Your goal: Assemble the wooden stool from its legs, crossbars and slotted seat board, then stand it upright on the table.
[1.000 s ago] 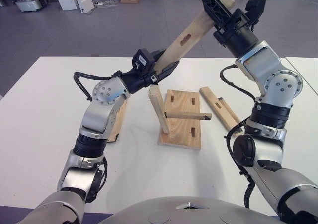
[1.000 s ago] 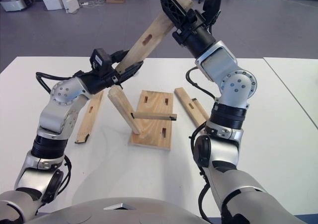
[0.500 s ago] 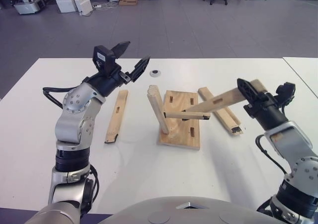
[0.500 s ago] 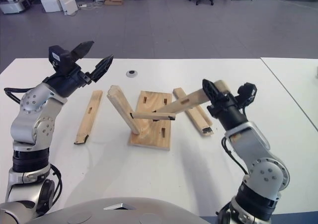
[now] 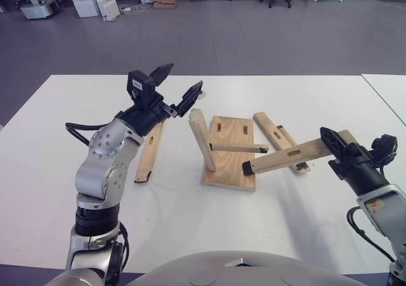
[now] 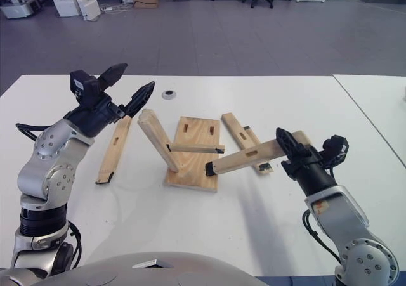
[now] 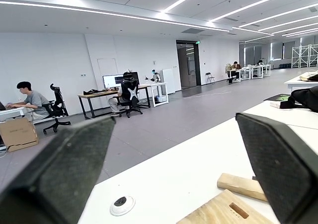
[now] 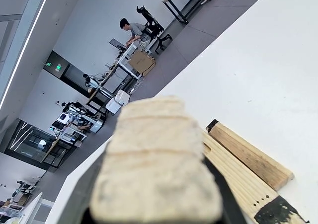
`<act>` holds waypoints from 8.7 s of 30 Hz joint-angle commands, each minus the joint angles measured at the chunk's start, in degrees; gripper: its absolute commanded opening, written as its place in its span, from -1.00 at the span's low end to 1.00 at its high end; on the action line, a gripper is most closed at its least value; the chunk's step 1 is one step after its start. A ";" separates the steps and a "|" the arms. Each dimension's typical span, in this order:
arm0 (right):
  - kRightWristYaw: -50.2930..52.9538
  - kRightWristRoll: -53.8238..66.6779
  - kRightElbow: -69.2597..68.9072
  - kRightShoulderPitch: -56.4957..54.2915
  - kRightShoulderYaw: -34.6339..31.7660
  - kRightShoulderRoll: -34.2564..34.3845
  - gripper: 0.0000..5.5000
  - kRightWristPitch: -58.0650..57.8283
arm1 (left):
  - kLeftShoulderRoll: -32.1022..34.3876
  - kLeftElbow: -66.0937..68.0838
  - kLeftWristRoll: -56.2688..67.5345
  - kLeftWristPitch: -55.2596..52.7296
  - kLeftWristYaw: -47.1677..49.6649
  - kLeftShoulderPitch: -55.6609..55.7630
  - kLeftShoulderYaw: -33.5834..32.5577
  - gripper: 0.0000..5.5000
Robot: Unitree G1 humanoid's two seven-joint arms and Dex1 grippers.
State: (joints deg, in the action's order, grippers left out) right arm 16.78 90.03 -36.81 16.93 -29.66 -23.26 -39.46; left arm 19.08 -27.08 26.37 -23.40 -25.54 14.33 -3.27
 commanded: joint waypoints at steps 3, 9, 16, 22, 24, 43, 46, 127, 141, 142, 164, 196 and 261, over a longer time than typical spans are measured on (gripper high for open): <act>2.79 -10.83 -0.67 -3.26 3.34 -7.63 -0.63 -0.62 | -2.48 -1.24 0.95 -0.40 0.78 1.17 2.75 0.62; -4.43 -20.72 0.98 -8.31 8.50 -10.83 -0.63 0.75 | -6.51 -2.89 4.83 -3.05 3.50 4.55 4.41 0.62; -0.67 -23.94 5.82 -12.70 16.34 -10.17 -0.63 -5.46 | -7.79 -0.91 1.81 -2.67 1.44 7.52 12.91 0.62; 5.93 -15.67 6.21 -21.16 15.62 -14.41 -0.63 -12.19 | -4.94 5.49 -4.77 -4.14 1.06 5.04 17.29 0.62; 6.50 -12.64 6.43 -24.15 16.35 -17.57 -0.63 -15.37 | -6.30 4.62 -3.26 -4.68 1.24 5.03 17.05 0.62; -2.50 -33.46 -0.44 -19.65 32.04 -17.62 -0.16 -13.10 | -12.26 2.25 -12.11 -5.45 6.15 4.00 26.75 0.62; -10.18 -39.90 -1.67 -17.63 34.73 -16.91 -0.01 -7.66 | -12.94 3.23 -14.62 -5.33 8.13 3.59 27.73 0.62; -73.49 -87.25 53.22 -36.65 43.91 -21.34 0.62 55.78 | 11.45 50.27 -31.61 19.09 -8.70 13.29 18.68 0.62; -55.66 -102.06 94.24 -58.13 48.23 -0.43 0.62 57.61 | 20.73 11.25 -30.13 -6.09 -20.57 -5.07 26.50 0.62; -57.04 -103.11 94.66 -57.66 49.21 -0.76 0.62 58.98 | 19.41 13.71 -33.31 -4.35 -18.12 -4.10 28.36 0.62; -57.54 -77.42 64.37 -29.94 18.62 -10.21 0.62 24.36 | -1.07 48.63 -37.75 15.47 5.07 10.39 19.39 0.62; -47.77 -64.91 32.63 -21.46 13.56 -1.84 -0.85 14.34 | -15.23 1.89 5.43 -5.23 6.51 1.30 -3.00 0.62; -42.56 -50.80 30.29 -24.07 18.01 -3.00 -0.45 11.22 | -4.53 23.96 13.80 -0.54 18.51 -8.86 -17.46 -0.86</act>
State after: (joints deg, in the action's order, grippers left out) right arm -25.74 40.16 -6.75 -6.65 -11.24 -26.67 -28.04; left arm 15.20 -3.51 41.77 -23.41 -7.91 5.45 -21.00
